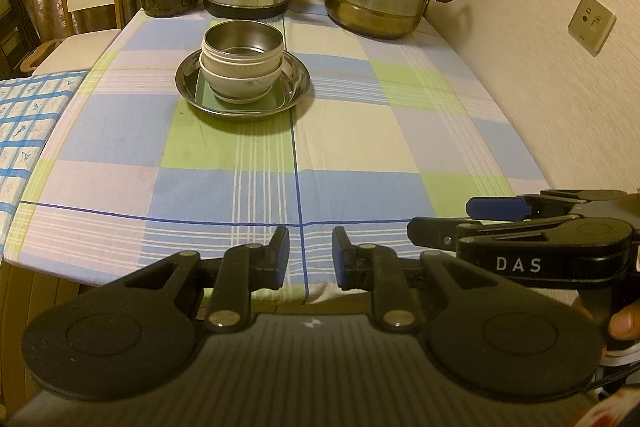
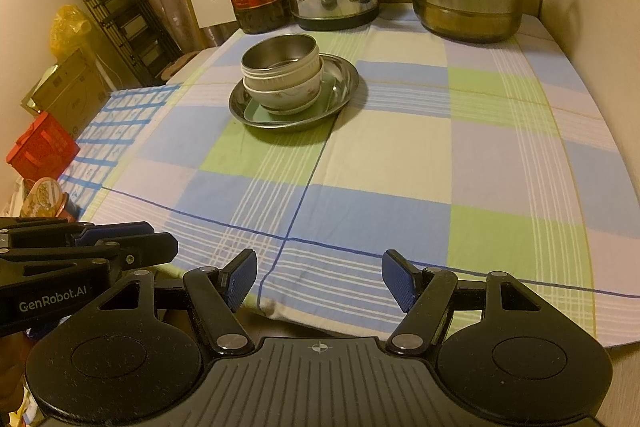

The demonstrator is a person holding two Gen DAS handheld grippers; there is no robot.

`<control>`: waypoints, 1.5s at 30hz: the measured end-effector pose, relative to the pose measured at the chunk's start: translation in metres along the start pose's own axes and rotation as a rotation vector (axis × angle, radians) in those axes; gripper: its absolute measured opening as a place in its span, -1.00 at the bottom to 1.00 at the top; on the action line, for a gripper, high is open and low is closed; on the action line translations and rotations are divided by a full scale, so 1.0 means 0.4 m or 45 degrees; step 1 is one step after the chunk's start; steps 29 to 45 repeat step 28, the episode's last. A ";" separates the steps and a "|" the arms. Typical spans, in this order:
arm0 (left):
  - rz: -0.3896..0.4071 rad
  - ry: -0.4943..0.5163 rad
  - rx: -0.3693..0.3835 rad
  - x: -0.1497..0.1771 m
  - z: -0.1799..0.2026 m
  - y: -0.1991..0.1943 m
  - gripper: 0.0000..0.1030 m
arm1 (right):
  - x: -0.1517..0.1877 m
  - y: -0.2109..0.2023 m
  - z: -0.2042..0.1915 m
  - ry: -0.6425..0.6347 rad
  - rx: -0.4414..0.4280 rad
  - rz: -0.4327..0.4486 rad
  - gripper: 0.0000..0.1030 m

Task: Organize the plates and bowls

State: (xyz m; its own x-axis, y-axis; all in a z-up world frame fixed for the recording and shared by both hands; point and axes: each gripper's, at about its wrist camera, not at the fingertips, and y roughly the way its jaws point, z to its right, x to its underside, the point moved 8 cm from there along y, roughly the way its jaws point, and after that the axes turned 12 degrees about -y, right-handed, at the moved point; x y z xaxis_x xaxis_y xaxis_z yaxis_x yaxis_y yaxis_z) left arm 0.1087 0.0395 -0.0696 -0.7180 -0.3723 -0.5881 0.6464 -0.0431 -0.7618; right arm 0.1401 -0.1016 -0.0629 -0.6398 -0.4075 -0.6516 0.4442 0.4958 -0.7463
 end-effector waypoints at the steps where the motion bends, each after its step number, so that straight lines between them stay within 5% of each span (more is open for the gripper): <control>1: 0.000 0.000 0.000 0.000 0.000 0.000 -0.62 | 0.000 -0.001 -0.001 0.000 0.000 0.000 0.34; 45: 0.002 0.003 0.018 -0.037 -0.047 0.002 -0.44 | -0.030 0.009 -0.015 0.010 0.016 -0.001 0.34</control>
